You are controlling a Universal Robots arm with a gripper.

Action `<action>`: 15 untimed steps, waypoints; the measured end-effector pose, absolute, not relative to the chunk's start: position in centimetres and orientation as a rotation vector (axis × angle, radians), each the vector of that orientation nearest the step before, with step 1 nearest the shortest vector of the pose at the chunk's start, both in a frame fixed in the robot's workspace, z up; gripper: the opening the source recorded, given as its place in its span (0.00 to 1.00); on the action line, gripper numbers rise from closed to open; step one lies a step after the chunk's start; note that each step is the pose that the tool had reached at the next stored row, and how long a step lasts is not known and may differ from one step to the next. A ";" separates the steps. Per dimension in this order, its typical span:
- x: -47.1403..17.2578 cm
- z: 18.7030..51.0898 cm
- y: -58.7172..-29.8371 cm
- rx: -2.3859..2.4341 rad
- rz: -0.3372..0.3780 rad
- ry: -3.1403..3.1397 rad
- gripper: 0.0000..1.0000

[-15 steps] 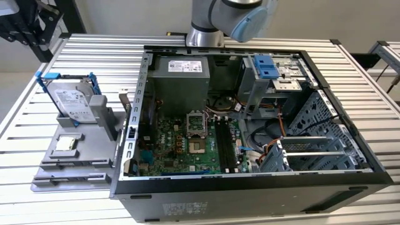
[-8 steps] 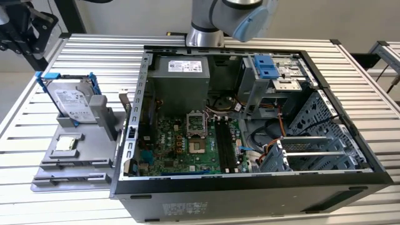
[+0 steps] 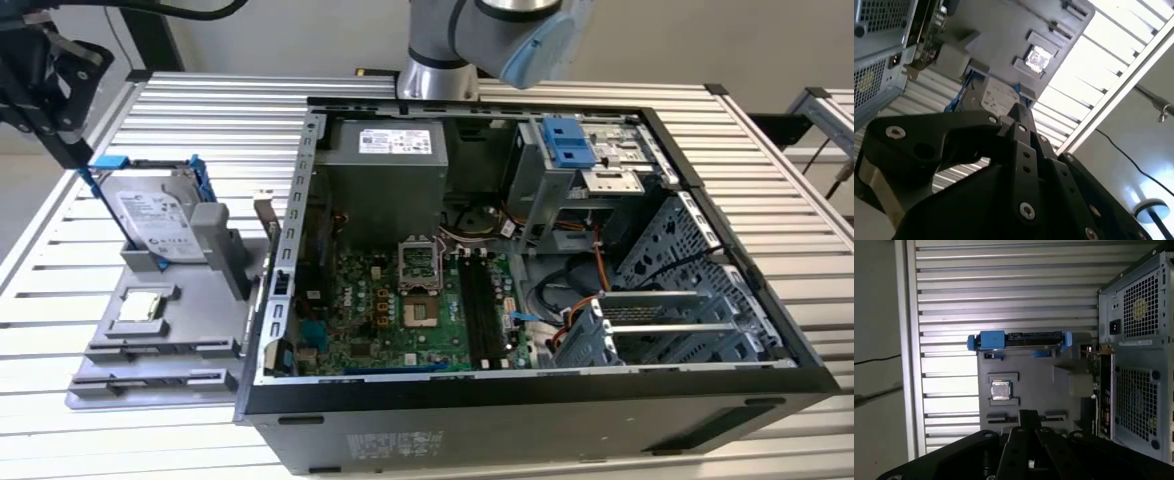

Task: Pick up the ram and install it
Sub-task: 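Reach for the ram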

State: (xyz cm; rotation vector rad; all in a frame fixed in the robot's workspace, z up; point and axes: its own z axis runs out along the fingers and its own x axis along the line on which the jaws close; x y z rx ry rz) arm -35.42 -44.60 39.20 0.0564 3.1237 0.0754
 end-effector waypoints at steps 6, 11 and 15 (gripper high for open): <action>-35.5 39.2 -44.8 0.038 0.076 3.125 0.00; -35.5 39.1 -45.1 0.004 0.076 3.126 0.00; -35.5 39.1 -45.6 0.003 0.076 3.127 0.00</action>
